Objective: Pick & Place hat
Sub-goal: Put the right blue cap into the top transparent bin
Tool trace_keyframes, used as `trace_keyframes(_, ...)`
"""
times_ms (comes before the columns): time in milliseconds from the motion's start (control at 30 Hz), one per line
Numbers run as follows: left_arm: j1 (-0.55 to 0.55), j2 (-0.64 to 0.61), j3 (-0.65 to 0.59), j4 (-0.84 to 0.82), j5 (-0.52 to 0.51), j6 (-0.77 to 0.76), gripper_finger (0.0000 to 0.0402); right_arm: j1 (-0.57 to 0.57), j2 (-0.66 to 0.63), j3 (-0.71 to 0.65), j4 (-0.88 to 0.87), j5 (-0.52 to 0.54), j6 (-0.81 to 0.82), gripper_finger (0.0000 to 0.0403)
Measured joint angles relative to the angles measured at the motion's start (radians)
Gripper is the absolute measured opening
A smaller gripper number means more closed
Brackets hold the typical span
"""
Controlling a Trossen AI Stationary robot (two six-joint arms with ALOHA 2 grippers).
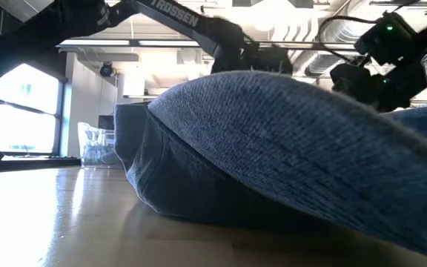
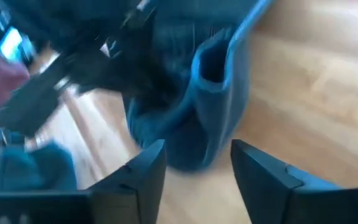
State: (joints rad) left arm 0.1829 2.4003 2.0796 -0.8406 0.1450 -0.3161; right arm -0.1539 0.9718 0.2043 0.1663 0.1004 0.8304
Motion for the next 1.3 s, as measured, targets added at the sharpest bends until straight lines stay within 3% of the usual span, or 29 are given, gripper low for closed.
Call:
trace_keyframes(167, 0.0, -0.009, 0.095, -0.053, -0.001, 0.045, 0.0062, -0.001, 0.018, -0.078, 0.133, 0.125, -0.003, 0.0182)
trace_keyframes(300, 0.0, -0.01, 0.168, -0.137, -0.006, 0.08, 0.0062, -0.001, 0.073, -0.079, 0.223, 0.102, -0.077, 0.0159)
trace_keyframes(533, 0.0, -0.007, 0.172, -0.218, -0.058, 0.087, 0.0061, -0.005, 0.217, -0.044, 0.317, 0.146, -0.181, 0.0123)
trace_keyframes(633, -0.002, 0.011, 0.165, -0.188, -0.058, 0.087, 0.0061, -0.005, 0.279, -0.031, 0.375, 0.118, -0.181, 0.0093)
trace_keyframes(767, -0.002, 0.027, 0.167, -0.148, -0.058, 0.085, 0.0061, -0.005, 0.326, -0.001, 0.411, 0.093, -0.182, 0.0023)
trace_keyframes(900, -0.002, 0.061, 0.159, -0.165, -0.054, 0.069, 0.0062, -0.001, 0.296, 0.038, 0.351, 0.098, -0.142, 0.0017)
trace_keyframes(1100, -0.013, 0.095, 0.166, -0.191, -0.057, 0.046, 0.0062, 0.005, 0.161, 0.137, 0.032, 0.082, -0.1, 0.0007)
trace_keyframes(1300, -0.021, 0.097, 0.164, -0.158, -0.094, 0.048, 0.0062, 0.039, 0.059, 0.248, -0.375, 0.224, 0.078, 0.0005)
